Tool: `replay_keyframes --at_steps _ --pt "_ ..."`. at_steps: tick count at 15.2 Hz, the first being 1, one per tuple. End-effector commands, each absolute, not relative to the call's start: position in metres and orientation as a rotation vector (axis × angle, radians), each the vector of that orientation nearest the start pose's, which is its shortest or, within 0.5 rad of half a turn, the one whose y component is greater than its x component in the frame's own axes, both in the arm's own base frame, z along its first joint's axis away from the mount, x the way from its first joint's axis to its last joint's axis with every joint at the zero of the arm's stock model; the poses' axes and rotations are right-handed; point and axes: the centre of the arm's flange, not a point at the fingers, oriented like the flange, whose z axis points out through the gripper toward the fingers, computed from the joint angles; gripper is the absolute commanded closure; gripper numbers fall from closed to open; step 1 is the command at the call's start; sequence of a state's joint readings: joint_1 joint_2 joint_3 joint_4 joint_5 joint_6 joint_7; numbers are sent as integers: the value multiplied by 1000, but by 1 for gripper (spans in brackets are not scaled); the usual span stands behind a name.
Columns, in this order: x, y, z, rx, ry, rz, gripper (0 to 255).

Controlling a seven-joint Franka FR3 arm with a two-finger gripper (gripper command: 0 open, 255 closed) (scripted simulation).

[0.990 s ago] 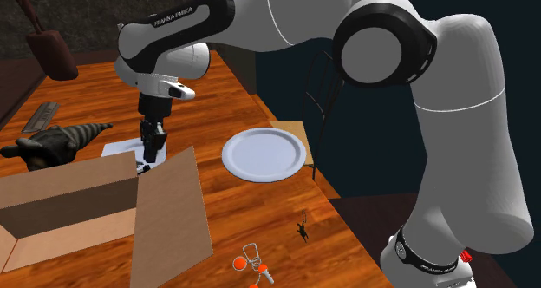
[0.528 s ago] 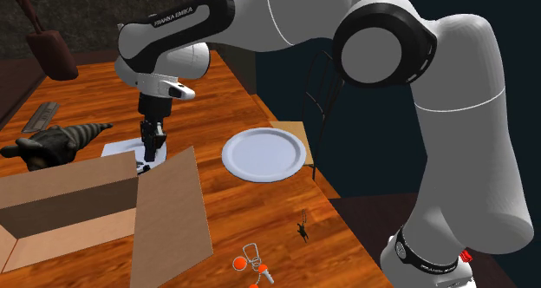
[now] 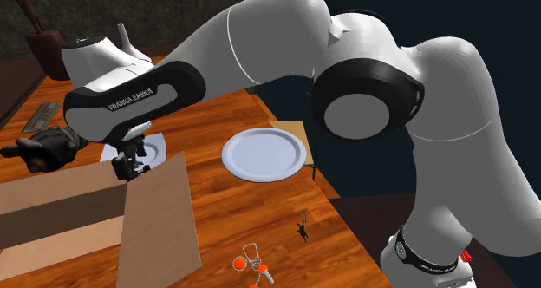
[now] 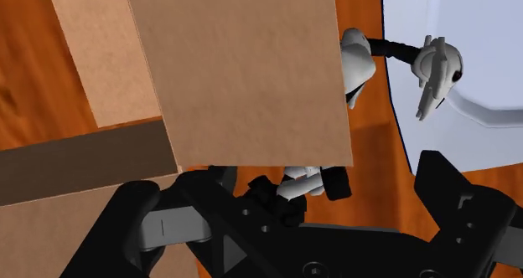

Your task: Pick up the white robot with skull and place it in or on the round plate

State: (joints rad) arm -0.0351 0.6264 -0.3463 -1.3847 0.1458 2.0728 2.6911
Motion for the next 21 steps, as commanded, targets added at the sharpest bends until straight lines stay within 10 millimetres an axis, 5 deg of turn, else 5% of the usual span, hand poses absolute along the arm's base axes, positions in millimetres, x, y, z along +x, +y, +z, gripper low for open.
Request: replay_keyframes --at_steps 1,5,13,14,21 --pt "700 -212 359 -75 3079 -185 0" --pt "702 -215 335 -75 3079 -185 0" --pt "702 -215 335 -75 3079 -185 0" --pt "699 -215 337 -76 3079 -184 255" --pt "696 -213 331 -78 3079 -184 255"
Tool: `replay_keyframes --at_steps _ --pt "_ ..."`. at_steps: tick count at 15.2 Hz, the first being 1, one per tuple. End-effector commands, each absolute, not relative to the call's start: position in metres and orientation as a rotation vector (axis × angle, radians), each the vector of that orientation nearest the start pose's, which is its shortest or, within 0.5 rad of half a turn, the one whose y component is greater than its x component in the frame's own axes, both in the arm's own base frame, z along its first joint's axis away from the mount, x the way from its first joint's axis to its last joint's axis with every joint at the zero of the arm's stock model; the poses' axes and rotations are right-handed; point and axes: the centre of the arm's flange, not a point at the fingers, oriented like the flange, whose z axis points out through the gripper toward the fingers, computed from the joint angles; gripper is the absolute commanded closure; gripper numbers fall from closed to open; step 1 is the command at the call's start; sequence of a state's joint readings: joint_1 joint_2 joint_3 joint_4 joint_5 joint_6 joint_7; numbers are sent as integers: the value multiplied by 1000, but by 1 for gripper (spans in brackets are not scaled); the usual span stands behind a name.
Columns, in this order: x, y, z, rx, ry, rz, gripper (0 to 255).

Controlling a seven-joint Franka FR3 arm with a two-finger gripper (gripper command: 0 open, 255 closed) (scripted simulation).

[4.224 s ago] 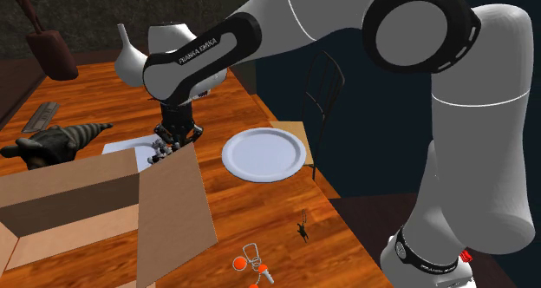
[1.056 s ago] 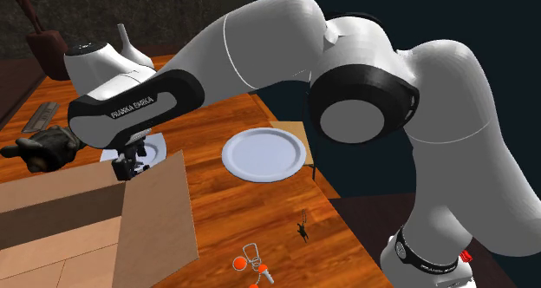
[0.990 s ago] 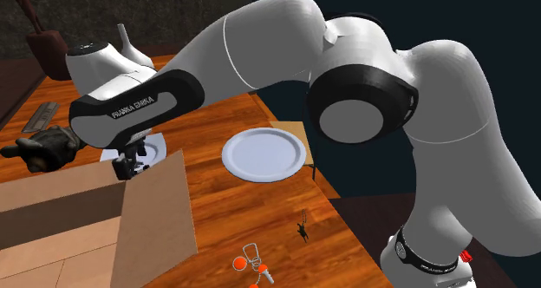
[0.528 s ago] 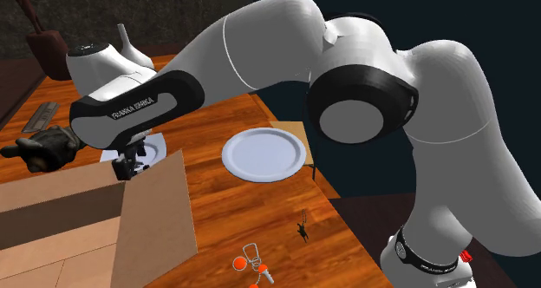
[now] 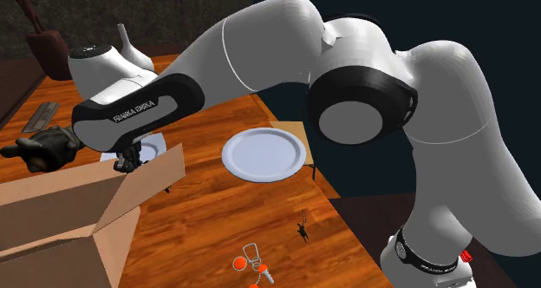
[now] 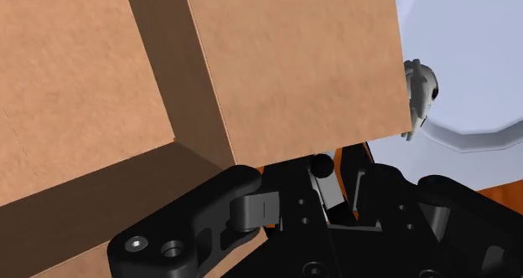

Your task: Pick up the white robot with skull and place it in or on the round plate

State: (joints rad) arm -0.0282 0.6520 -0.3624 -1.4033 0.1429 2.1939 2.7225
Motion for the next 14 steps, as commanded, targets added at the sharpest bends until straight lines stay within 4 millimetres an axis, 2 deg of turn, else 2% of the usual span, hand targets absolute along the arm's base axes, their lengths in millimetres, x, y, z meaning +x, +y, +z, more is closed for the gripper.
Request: replay_keyframes --at_steps 1,14 --pt "698 -212 330 -79 3079 -185 255" --pt "702 -215 399 -75 3079 -185 255"
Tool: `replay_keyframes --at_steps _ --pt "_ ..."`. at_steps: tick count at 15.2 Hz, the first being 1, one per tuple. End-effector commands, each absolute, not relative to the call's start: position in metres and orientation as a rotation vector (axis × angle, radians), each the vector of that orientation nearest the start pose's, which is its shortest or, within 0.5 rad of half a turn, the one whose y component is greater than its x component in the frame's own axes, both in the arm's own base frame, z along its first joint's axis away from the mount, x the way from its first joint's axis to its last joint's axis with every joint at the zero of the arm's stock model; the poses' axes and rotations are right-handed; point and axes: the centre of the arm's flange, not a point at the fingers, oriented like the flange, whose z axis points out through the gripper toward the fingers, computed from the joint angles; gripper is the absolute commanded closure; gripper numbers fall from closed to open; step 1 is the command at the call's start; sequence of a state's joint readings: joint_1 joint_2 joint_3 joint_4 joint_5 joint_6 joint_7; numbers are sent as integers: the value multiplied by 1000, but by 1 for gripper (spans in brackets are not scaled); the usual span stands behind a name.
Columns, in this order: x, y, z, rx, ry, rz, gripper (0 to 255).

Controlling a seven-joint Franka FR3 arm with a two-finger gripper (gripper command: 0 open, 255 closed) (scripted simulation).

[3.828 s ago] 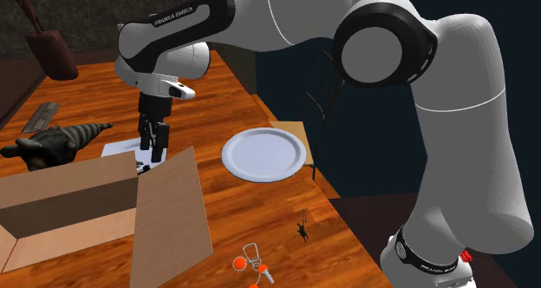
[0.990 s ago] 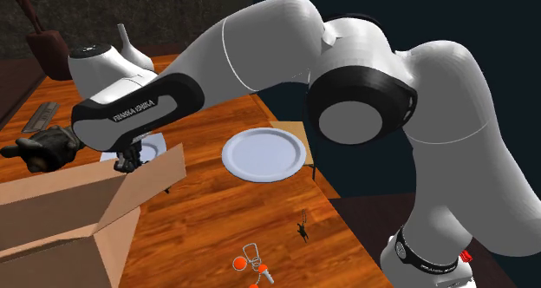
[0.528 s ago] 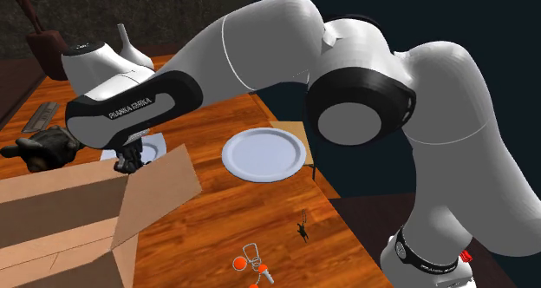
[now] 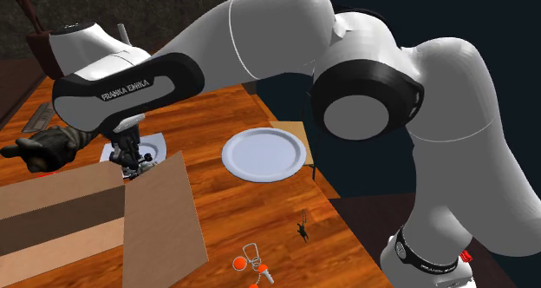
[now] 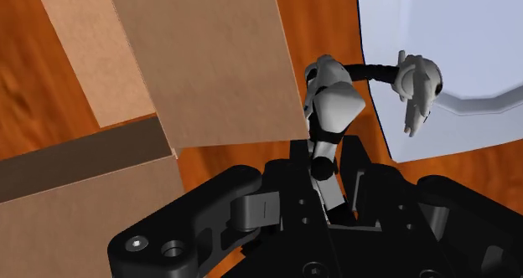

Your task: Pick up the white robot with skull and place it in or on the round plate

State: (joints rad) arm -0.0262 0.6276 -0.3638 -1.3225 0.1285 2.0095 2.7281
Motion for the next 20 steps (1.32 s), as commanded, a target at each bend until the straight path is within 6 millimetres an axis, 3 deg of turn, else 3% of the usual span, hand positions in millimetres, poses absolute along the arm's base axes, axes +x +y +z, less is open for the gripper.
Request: replay_keyframes --at_steps 1,5,20 --pt "702 -215 404 -75 3079 -185 255" --pt "702 -215 424 -75 3079 -185 255" --pt "514 -276 434 -75 3079 -185 255"
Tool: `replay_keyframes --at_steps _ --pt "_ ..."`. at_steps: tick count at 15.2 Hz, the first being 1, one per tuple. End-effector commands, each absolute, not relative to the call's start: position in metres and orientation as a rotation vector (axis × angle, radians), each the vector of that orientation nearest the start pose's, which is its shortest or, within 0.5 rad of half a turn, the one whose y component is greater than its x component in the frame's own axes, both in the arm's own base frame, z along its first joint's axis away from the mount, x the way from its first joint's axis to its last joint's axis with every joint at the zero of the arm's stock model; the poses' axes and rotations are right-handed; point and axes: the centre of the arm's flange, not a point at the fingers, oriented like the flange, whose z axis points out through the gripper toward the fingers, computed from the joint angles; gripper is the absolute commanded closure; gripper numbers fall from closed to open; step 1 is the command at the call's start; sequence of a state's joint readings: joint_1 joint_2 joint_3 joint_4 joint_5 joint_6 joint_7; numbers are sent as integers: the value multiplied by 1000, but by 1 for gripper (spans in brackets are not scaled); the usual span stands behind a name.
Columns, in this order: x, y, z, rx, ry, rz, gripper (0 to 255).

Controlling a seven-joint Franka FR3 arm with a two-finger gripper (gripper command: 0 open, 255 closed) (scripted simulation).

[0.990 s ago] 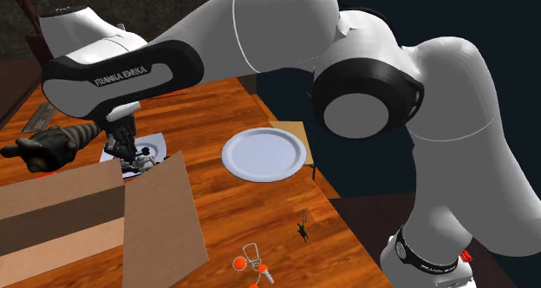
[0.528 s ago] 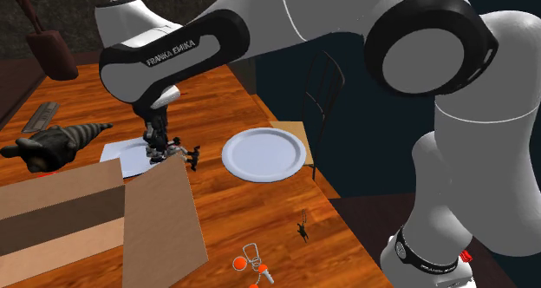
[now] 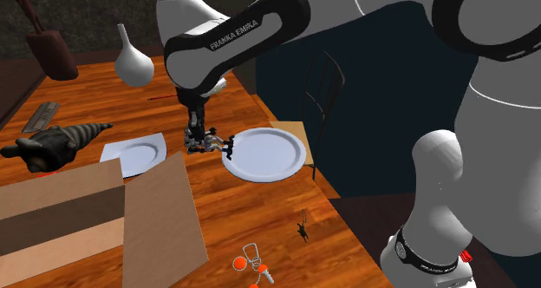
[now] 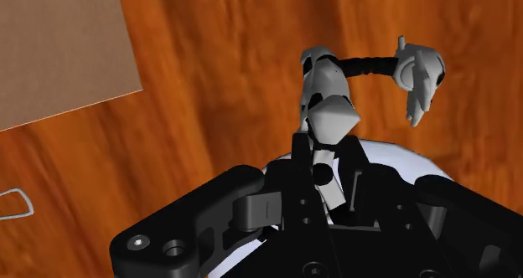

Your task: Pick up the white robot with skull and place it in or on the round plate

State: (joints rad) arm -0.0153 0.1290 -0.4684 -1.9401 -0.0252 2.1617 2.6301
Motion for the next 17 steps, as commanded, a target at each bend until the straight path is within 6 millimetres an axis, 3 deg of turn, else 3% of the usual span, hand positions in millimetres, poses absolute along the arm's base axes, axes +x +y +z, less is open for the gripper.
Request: replay_keyframes --at_steps 1,12,13,17 --pt "501 -281 435 -75 3079 -185 255" --pt "364 -326 442 -75 3079 -185 255" --pt "355 -329 443 -75 3079 -185 255" --pt "355 -329 422 -75 3079 -185 255"
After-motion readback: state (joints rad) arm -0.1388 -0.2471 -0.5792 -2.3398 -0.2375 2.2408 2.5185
